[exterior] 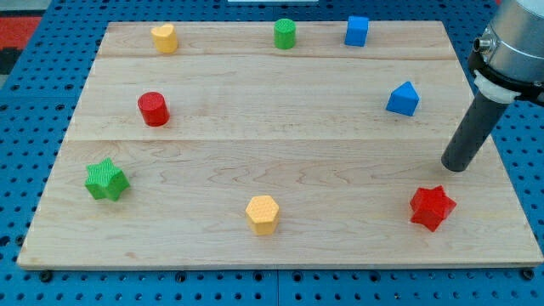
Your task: Push the red star slightly up and left
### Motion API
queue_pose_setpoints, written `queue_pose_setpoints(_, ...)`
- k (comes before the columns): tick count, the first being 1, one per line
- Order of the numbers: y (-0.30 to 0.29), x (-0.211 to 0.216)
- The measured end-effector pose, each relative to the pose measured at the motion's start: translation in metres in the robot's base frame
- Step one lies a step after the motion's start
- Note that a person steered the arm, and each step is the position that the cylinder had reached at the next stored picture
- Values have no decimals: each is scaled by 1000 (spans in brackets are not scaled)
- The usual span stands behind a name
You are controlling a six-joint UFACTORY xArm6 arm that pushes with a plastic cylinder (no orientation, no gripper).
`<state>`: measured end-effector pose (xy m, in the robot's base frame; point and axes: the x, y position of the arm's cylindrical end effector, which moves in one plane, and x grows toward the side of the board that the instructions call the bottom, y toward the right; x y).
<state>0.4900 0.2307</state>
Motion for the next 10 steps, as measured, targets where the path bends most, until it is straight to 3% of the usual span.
queue_pose_setpoints(2, 12, 0)
queue_pose_setpoints(3, 62, 1)
queue_pose_setpoints(4, 78, 69)
queue_pose_setpoints(5, 7, 97)
queue_pose_setpoints(7, -112, 72)
queue_pose_setpoints(9, -114, 70)
queue_pose_setpoints(10, -77, 59)
